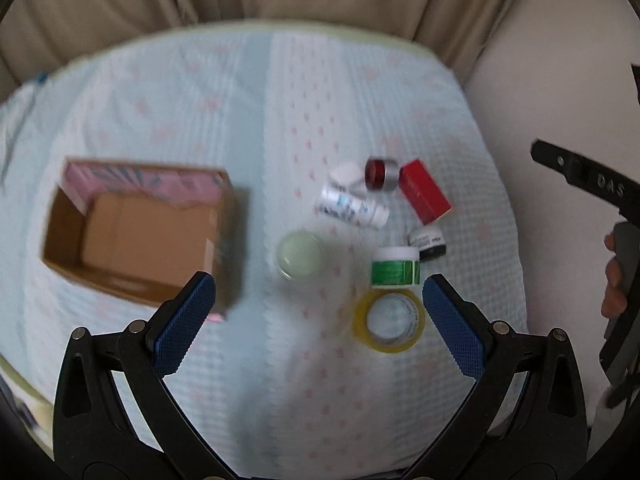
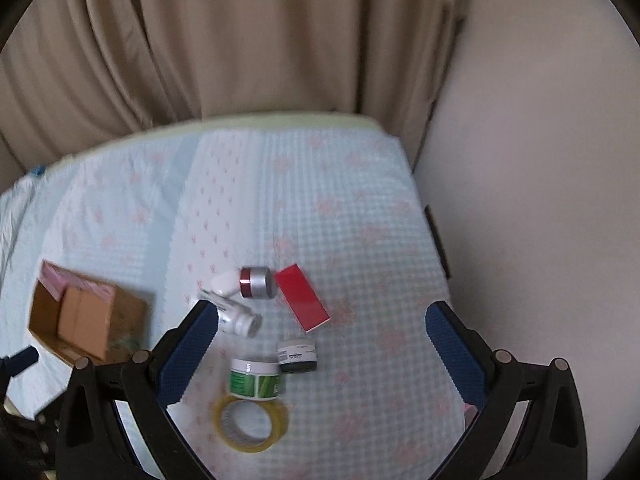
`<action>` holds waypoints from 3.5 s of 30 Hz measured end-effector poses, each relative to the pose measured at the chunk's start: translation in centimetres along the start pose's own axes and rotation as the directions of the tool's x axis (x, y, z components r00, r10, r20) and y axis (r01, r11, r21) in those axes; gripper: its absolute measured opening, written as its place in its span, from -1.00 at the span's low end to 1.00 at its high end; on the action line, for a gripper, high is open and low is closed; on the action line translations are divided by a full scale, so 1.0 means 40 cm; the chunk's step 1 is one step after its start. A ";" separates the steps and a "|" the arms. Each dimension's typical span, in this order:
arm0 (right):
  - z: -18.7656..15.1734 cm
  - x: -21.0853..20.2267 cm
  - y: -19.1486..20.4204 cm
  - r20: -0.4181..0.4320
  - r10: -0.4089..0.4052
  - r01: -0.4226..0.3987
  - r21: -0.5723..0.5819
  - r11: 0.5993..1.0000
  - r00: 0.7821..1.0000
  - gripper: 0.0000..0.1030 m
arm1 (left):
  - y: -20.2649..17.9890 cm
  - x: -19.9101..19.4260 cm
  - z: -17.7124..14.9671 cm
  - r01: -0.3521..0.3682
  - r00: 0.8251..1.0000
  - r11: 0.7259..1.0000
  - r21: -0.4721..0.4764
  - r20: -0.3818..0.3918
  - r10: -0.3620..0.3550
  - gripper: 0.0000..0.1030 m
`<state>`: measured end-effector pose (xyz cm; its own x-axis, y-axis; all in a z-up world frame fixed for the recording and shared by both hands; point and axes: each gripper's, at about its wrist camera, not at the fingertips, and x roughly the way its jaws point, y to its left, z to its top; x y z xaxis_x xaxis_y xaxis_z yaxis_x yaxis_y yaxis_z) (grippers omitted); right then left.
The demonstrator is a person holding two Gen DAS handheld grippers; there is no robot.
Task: Organize rigid objects
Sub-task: 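Grasp the pale green lid with the left tool while the right tool grasps the red box, then carry the green lid and red box over the cardboard box with both tools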
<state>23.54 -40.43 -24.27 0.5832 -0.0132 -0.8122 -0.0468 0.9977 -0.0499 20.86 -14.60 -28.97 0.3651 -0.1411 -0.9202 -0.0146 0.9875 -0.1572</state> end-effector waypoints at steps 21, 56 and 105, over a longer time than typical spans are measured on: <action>-0.061 0.599 0.069 -0.292 -0.003 -0.089 -0.303 0.949 0.956 0.61 | 0.022 0.543 -0.050 -0.183 0.973 0.980 -0.073 -0.159 0.169 0.94; -0.036 0.270 0.012 -0.134 0.160 -0.160 0.008 0.987 0.978 -0.24 | 0.005 0.220 0.025 -0.016 0.998 1.000 -0.008 0.057 0.017 0.32; -0.063 0.095 0.985 -0.266 0.212 -0.140 0.265 0.954 0.941 -0.24 | 0.901 0.071 0.285 0.093 0.984 0.978 0.188 -0.165 -0.062 0.32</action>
<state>21.85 -1.35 -30.78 0.3232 0.1808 -0.9289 0.0892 0.9714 0.2202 31.98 21.41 -33.17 0.2069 -0.2120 -0.9551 0.1944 0.9657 -0.1722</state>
